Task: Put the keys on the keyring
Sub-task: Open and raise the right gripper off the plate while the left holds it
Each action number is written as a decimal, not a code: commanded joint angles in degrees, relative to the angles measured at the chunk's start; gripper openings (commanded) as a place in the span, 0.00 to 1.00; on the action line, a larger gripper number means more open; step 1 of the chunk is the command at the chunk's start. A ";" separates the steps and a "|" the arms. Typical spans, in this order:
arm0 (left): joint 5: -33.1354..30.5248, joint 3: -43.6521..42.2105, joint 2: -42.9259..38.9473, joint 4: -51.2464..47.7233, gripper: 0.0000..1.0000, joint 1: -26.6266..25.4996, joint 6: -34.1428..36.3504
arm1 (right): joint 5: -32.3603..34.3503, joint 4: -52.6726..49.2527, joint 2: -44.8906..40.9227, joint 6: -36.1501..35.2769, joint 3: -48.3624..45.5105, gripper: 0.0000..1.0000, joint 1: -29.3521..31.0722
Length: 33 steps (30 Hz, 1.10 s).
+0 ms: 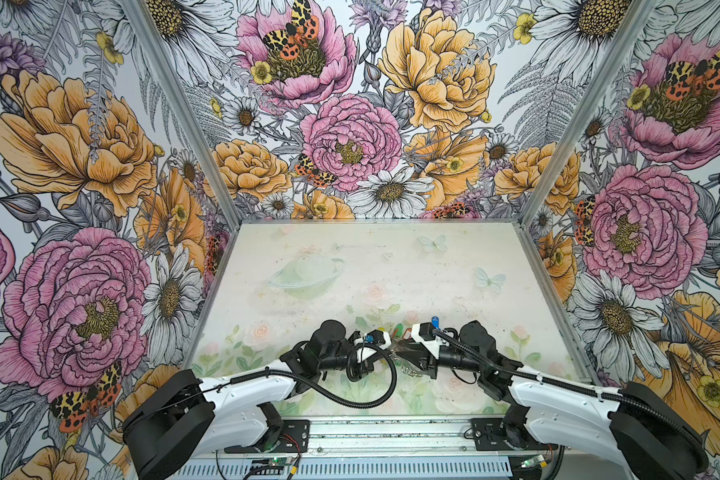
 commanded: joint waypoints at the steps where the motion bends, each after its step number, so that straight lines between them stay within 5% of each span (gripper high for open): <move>1: -2.94 1.18 -1.55 -0.88 0.00 -0.96 3.26 | 6.07 -2.25 -3.10 2.07 -0.40 0.39 0.26; 6: -5.28 1.28 -0.42 -0.84 0.00 -1.90 3.22 | 7.18 -7.82 -4.14 5.03 0.93 0.57 1.53; 11: -5.32 3.08 2.48 -2.80 0.00 -2.84 -0.76 | 11.18 -11.36 -4.13 7.80 1.50 0.53 3.53; 16: -3.47 7.61 9.02 -8.29 0.00 -3.22 -4.63 | 23.24 -15.25 -4.26 13.05 2.84 0.51 3.21; 24: -7.51 13.39 15.71 -13.62 0.00 -3.15 -14.58 | 29.62 -25.80 0.76 20.34 9.26 0.48 -0.35; 33: -15.51 4.65 16.15 4.13 0.00 -5.79 -24.75 | 28.90 -32.33 5.39 26.74 12.79 0.47 -8.64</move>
